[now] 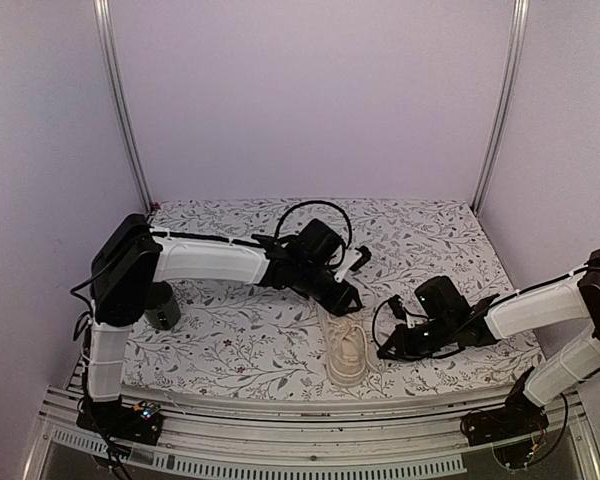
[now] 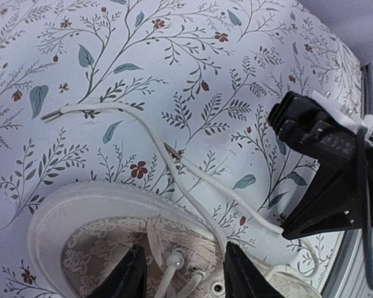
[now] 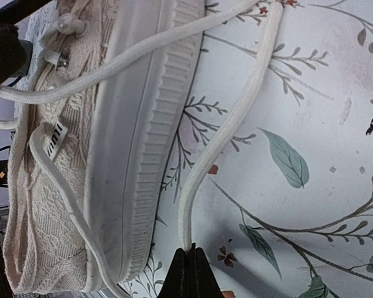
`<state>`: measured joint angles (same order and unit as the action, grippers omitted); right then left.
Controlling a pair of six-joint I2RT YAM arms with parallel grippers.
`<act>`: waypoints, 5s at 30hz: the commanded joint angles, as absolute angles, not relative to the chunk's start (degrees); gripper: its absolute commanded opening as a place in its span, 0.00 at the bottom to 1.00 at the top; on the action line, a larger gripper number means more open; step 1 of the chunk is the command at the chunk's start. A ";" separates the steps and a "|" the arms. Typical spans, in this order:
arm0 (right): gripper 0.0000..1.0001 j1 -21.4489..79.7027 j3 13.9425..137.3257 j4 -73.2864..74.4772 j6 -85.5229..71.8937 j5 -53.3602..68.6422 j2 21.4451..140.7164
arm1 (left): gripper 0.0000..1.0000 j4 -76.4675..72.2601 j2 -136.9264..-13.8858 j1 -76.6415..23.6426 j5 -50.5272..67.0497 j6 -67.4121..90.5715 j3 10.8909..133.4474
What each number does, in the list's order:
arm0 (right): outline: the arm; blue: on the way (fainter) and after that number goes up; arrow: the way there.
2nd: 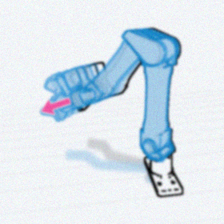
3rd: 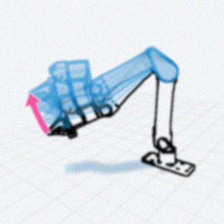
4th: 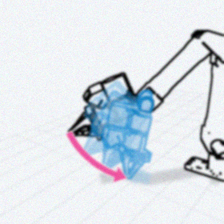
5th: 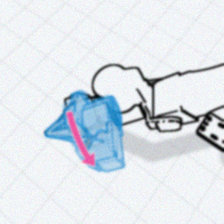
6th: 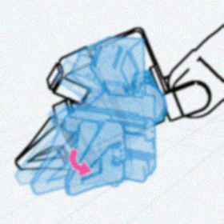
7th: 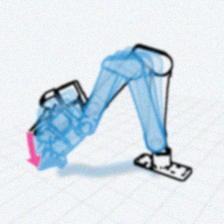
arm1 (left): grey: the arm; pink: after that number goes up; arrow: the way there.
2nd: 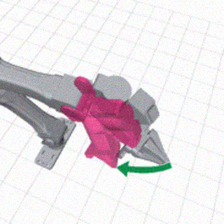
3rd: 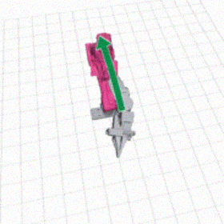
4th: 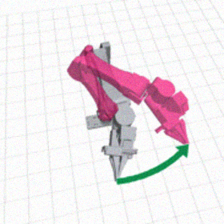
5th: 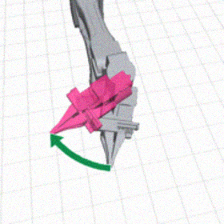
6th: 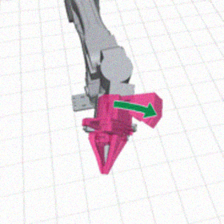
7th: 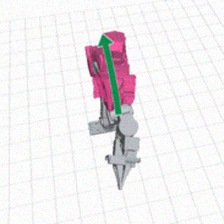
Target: Tie the shoes
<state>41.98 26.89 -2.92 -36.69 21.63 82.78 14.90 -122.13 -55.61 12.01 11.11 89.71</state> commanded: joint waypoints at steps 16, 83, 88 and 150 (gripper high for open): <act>0.02 42.02 25.82 -4.83 -37.96 20.31 82.54 | 0.28 32.79 -128.48 -59.93 9.99 5.18 104.99; 0.02 36.68 57.68 -12.81 -30.33 23.17 95.13 | 0.01 -18.36 -109.31 -52.26 27.93 35.68 65.24; 0.02 36.61 57.62 -13.64 -31.14 23.38 95.36 | 0.04 -18.28 -111.15 -52.08 29.60 36.21 66.27; 0.02 36.87 59.67 -15.68 -33.97 24.26 95.40 | 0.30 -3.63 -115.34 -54.07 20.31 31.76 73.99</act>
<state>36.34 57.80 -14.26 -33.65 22.94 95.37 -6.96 -114.80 -53.15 21.67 33.89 71.81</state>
